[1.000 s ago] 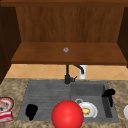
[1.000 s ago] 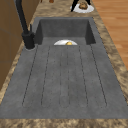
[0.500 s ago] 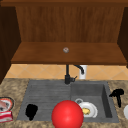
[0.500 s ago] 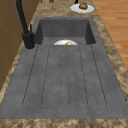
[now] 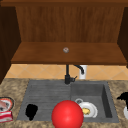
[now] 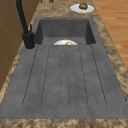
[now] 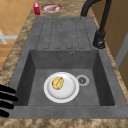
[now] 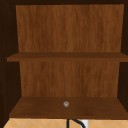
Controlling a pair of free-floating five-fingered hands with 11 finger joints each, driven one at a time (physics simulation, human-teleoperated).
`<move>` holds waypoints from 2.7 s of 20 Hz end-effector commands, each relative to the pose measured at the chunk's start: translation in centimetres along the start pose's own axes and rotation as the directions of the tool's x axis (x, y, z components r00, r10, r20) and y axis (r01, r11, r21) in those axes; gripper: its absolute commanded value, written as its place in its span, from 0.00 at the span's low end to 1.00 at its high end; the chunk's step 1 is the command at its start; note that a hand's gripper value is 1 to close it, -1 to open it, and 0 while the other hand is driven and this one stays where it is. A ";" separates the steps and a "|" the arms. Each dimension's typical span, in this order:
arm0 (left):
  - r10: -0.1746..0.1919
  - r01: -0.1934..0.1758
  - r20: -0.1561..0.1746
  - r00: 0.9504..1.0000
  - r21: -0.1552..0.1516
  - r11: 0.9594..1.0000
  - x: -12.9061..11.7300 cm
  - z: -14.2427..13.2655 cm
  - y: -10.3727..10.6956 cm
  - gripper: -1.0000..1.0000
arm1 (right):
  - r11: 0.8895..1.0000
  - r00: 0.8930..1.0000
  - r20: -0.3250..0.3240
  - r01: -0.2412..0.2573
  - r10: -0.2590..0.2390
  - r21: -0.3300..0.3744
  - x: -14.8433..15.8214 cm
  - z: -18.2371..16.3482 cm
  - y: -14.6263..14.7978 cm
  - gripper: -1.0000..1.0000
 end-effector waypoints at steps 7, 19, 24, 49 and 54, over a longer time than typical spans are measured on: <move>0.000 0.000 0.000 1.000 0.000 1.000 0.0 0.0 0.0 0.50 | 1.000 0.999 0.039 0.030 -0.030 -0.004 -5.4 4.4 3.2 0.00; 0.000 0.000 0.000 1.000 0.000 1.000 0.0 0.0 0.0 0.50 | 0.997 0.994 0.100 0.051 -0.045 -0.050 -13.3 6.6 5.0 0.00; 0.000 0.000 0.000 1.000 0.000 1.000 0.0 0.0 0.0 0.50 | 0.999 0.997 0.073 0.019 -0.015 -0.046 -15.0 3.3 5.5 0.00; 0.000 0.000 0.000 1.000 0.000 1.000 0.0 0.0 0.0 0.50 | 0.969 0.995 0.078 -0.041 0.062 -0.245 -24.8 -11.6 7.1 0.00; 0.000 0.000 0.000 1.000 0.000 1.000 0.0 0.0 0.0 0.50 | 0.981 0.996 0.023 -0.085 0.090 -0.176 -23.6 -13.5 6.1 0.00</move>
